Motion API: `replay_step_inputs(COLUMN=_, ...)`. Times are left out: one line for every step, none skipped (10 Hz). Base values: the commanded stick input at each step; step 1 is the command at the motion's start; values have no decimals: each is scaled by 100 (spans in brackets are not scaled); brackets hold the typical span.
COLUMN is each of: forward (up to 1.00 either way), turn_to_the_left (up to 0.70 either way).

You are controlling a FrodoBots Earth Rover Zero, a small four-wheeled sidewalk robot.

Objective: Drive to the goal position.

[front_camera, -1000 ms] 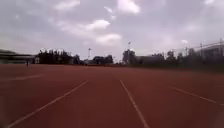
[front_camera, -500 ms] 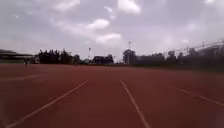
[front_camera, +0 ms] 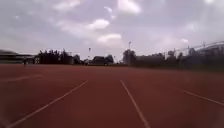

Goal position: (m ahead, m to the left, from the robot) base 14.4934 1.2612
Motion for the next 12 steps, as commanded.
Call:
replay_step_inputs(forward=45, turn_to_the_left=0)
replay_step_inputs(forward=45, turn_to_the_left=0)
replay_step_inputs(forward=45, turn_to_the_left=0)
replay_step_inputs(forward=45, turn_to_the_left=0)
replay_step_inputs(forward=45, turn_to_the_left=0)
replay_step_inputs(forward=45, turn_to_the_left=0)
replay_step_inputs(forward=45, turn_to_the_left=0)
replay_step_inputs(forward=45, turn_to_the_left=0)
replay_step_inputs(forward=45, turn_to_the_left=0)
replay_step_inputs(forward=45, turn_to_the_left=0)
replay_step_inputs(forward=45, turn_to_the_left=0)
replay_step_inputs(forward=45, turn_to_the_left=0)
